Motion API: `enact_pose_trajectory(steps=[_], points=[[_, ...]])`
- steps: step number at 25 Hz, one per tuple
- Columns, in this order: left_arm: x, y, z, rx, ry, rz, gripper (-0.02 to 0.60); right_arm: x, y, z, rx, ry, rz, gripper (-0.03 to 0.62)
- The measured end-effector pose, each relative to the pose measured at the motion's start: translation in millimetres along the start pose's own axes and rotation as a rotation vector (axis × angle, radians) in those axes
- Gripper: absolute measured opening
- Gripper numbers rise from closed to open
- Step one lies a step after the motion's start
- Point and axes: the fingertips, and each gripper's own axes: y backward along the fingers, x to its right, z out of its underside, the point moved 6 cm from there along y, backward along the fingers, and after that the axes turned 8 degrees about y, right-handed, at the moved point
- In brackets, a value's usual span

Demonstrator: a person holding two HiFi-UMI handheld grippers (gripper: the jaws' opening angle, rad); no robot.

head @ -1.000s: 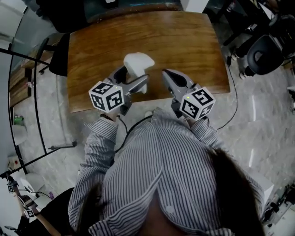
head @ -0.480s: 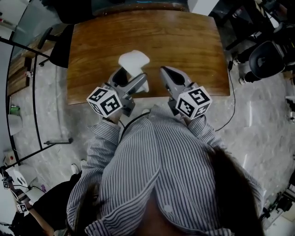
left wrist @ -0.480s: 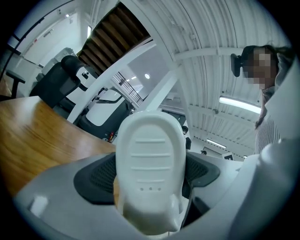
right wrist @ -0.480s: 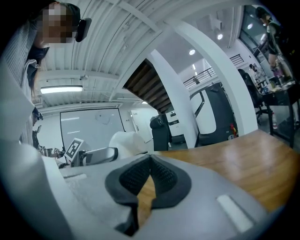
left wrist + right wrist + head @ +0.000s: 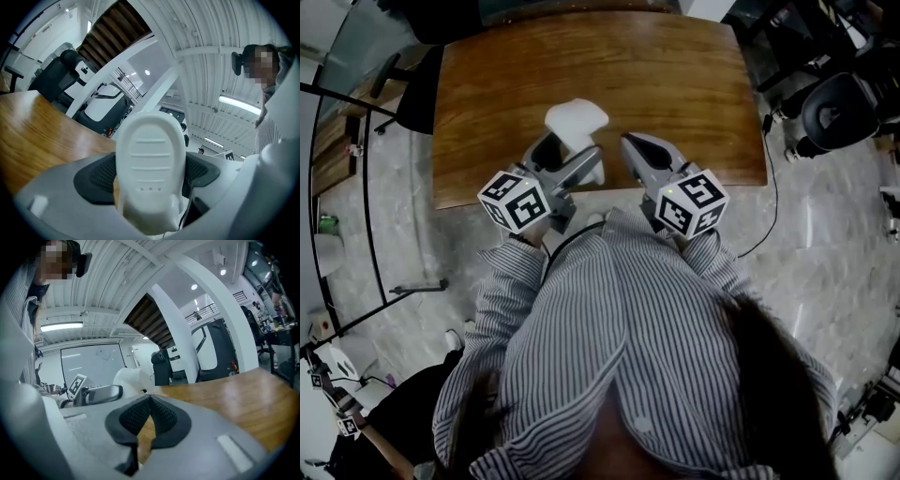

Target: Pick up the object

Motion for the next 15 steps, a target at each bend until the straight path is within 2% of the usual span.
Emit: enact_pose_trajectory(steps=[15], points=[[-0.9, -0.2, 4.3, -0.011, 0.017, 0.011, 0.449, -3.1, -0.8, 4.0, -0.027, -0.004, -0.018, 0.002]])
